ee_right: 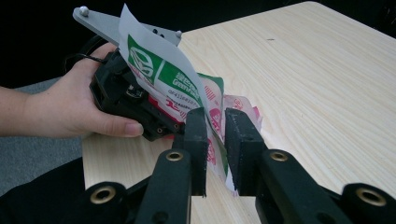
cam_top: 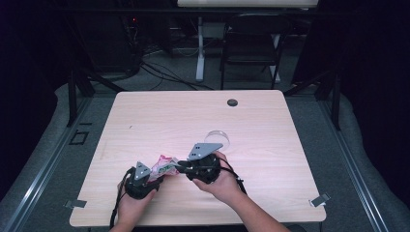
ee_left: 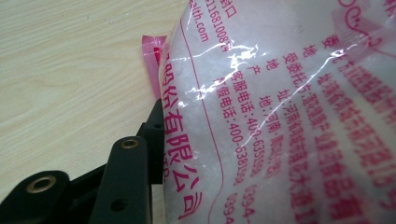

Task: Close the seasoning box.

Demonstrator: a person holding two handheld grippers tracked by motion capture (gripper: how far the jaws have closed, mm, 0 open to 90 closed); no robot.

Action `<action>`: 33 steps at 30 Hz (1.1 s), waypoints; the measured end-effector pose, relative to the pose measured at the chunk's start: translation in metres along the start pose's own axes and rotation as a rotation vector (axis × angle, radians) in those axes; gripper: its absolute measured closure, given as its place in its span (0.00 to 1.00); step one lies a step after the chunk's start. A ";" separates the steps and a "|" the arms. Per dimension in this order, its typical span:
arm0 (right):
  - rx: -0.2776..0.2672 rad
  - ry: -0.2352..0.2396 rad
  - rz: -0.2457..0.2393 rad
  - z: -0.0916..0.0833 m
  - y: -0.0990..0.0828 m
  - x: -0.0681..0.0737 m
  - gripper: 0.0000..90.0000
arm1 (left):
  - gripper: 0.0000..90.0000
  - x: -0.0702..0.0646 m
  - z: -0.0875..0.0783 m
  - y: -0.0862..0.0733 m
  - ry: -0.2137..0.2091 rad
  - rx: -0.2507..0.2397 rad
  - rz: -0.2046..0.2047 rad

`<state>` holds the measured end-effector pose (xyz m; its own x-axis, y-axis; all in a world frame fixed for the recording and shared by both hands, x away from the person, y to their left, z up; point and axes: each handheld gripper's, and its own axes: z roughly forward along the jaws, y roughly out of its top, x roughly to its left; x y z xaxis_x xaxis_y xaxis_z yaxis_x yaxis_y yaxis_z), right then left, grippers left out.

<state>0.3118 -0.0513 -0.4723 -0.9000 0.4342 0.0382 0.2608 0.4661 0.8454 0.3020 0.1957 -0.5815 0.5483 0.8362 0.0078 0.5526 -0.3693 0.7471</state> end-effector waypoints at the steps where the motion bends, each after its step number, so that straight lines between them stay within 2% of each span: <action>1: 0.002 0.000 0.000 -0.001 0.000 -0.001 0.87 | 0.63 0.000 0.000 0.001 0.000 0.002 0.004; 8: -0.033 0.029 0.016 -0.007 -0.002 -0.002 0.79 | 0.66 -0.004 -0.005 0.006 0.011 0.029 0.061; 10: -0.035 0.043 0.017 -0.007 -0.002 -0.002 0.77 | 0.66 -0.005 -0.006 0.007 0.018 0.025 0.080; 12: -0.037 0.045 0.013 -0.009 -0.002 -0.002 0.74 | 0.66 -0.006 -0.008 0.008 0.018 0.021 0.076; 15: -0.050 0.052 0.013 -0.011 -0.003 -0.003 0.70 | 0.66 -0.007 -0.011 0.010 0.042 0.013 0.098; 25: -0.079 0.045 0.006 -0.022 -0.005 -0.004 0.68 | 0.66 -0.002 -0.021 0.012 0.083 -0.027 0.086; 28: -0.084 0.044 -0.010 -0.022 -0.005 -0.002 0.68 | 0.66 0.000 -0.024 0.011 0.105 -0.025 0.095; 30: -0.085 0.052 -0.010 -0.023 -0.005 -0.001 0.64 | 0.66 0.001 -0.025 0.012 0.107 -0.033 0.087; 33: -0.086 0.059 -0.017 -0.023 -0.005 0.000 0.67 | 0.66 0.002 -0.027 0.012 0.118 -0.041 0.083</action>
<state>0.3023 -0.0710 -0.4643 -0.9237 0.3796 0.0524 0.2164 0.4037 0.8889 0.2924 0.2038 -0.5546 0.5124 0.8461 0.1469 0.4811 -0.4246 0.7670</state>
